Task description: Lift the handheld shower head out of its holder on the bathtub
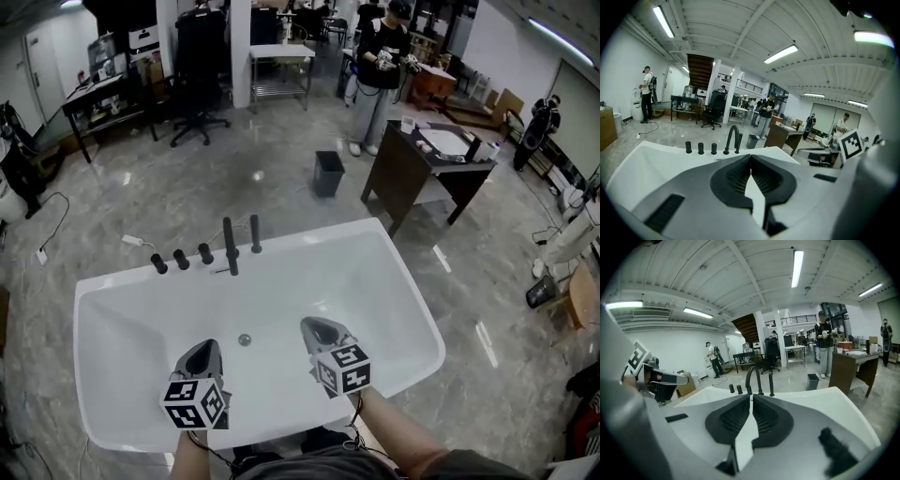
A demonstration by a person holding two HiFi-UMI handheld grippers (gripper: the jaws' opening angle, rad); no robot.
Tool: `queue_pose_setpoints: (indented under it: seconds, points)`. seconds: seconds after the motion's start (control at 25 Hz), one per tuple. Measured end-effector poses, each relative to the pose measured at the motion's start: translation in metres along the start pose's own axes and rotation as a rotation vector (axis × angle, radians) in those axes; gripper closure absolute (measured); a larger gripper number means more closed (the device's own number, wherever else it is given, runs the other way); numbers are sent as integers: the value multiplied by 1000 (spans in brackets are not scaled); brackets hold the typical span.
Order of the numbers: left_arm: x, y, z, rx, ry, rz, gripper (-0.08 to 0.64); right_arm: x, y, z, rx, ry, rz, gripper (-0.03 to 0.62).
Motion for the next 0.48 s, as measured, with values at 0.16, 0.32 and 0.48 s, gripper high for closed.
queue_pose_setpoints:
  seconds: [0.16,0.32,0.48]
  points:
    - [27,3,18,21,3,18,545,19,2,32,-6,5,18,561]
    - [58,13,26,36,9,44,545,45,4,63,0,-7,34,561]
    - [86,23,19,21,35,80,543,74,8,86,-3,-19,52,561]
Point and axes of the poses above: the fingertips, and each gripper's own axes: x forward along the fingers, z to its right, y out of its top, the point moved 3 cm from there along -x, backward along the fingers, and after that the axes turned 13 degrees about -x, right-handed, at the moved point
